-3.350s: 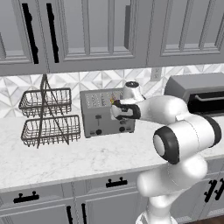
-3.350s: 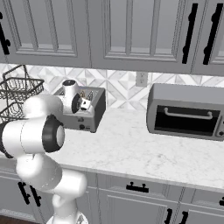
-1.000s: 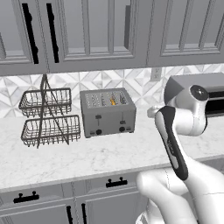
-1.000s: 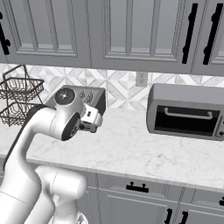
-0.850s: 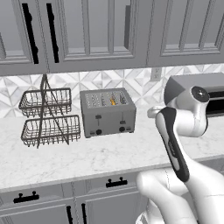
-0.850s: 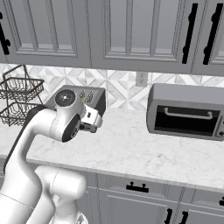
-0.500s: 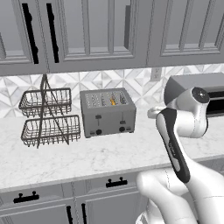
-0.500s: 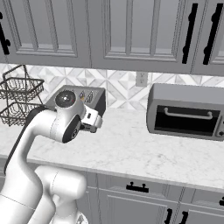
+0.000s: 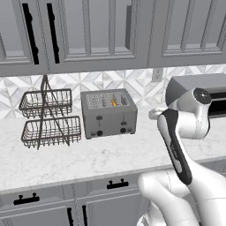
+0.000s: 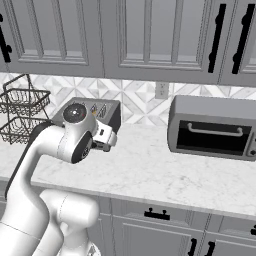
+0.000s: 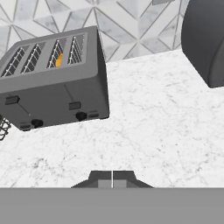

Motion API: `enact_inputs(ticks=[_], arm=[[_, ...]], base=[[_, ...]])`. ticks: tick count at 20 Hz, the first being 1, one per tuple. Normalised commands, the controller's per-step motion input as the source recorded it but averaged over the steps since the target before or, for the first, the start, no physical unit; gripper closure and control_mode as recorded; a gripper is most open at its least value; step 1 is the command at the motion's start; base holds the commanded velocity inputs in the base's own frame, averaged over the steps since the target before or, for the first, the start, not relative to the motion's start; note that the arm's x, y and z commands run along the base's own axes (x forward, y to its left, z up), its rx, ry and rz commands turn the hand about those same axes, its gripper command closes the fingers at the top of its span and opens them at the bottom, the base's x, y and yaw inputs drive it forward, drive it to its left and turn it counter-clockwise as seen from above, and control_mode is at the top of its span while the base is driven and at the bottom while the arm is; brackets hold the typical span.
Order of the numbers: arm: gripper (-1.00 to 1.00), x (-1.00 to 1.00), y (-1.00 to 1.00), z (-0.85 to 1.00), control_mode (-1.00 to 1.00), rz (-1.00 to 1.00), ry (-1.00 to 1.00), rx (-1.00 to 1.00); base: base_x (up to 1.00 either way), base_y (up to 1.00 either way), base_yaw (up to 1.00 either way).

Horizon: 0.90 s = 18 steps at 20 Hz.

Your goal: Start the toaster. Once the lever pops up, take the bread to the plate on the dining counter.

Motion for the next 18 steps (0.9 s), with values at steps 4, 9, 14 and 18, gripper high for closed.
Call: enact_inputs(ticks=[4, 9, 14, 18], arm=[[1.00, 0.00, 0.00, 0.00, -1.00, 0.00, 0.00, 0.00], [-1.00, 0.00, 0.00, 0.00, -1.00, 0.00, 0.00, 0.00], [-1.00, 0.00, 0.00, 0.00, -1.00, 0.00, 0.00, 0.00], [-1.00, 0.00, 0.00, 0.00, -1.00, 0.00, 0.00, 0.00]], base=[[0.00, 0.00, 0.00], [0.00, 0.00, 0.00], [0.00, 0.00, 0.00], [0.00, 0.00, 0.00]])
